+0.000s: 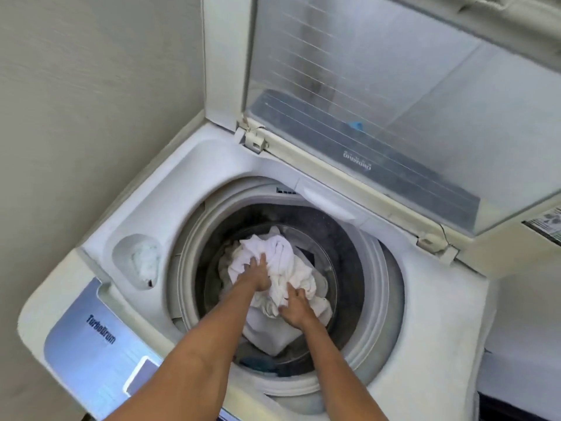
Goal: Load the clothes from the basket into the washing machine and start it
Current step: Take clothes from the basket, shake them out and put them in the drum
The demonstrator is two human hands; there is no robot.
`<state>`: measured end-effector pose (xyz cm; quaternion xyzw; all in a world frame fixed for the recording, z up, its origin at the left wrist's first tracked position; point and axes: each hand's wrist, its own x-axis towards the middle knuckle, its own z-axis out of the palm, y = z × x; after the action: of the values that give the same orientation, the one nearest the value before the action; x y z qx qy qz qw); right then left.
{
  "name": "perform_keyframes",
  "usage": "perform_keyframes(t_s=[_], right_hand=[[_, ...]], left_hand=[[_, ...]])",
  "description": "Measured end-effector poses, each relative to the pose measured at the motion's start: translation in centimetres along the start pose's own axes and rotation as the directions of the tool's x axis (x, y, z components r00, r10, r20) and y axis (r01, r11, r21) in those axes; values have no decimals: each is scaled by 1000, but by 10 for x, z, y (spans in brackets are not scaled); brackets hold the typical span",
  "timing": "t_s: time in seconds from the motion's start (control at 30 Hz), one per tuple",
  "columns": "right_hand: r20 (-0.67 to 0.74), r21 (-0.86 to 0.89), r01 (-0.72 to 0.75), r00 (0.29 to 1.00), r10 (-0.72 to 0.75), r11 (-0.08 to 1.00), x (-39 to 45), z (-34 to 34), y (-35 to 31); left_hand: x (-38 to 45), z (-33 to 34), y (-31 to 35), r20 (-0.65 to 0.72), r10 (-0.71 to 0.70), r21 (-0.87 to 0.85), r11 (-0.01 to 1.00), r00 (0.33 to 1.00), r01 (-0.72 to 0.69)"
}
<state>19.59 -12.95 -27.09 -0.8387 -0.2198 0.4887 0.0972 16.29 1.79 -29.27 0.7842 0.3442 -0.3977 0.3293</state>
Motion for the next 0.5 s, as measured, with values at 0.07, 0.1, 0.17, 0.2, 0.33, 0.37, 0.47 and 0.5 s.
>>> perform_keyframes(t_s=[0.07, 0.1, 0.17, 0.2, 0.33, 0.37, 0.47, 0.5], right_hand=[[-5, -56, -25, 1000, 25, 998, -7, -10, 2], [-69, -78, -34, 997, 28, 996, -13, -18, 1], [-224, -23, -38, 974, 32, 999, -30, -34, -3], [-289, 42, -23, 957, 34, 999, -42, -45, -5], [-509, 205, 160, 860, -35, 966, -94, -88, -6], [-585, 245, 224, 810, -41, 943, -111, -99, -3], [-789, 326, 431, 614, -9, 841, -167, -131, 11], [-832, 331, 476, 554, 13, 815, -183, -140, 18]], left_hand=[[-11, -8, 6, -103, -31, 73, 997, 994, 39], [-21, -15, 11, -205, -26, 117, 992, 978, 51], [-40, -28, 20, -378, 19, 133, 991, 926, 34], [-52, -33, 27, -426, 70, 116, 993, 902, -22], [-106, -37, 68, -588, 346, 56, 919, 732, -389], [-126, -35, 85, -631, 401, 37, 871, 665, -490], [-191, -23, 144, -710, 518, 26, 696, 477, -718], [-211, -17, 163, -717, 536, 19, 655, 446, -755]])
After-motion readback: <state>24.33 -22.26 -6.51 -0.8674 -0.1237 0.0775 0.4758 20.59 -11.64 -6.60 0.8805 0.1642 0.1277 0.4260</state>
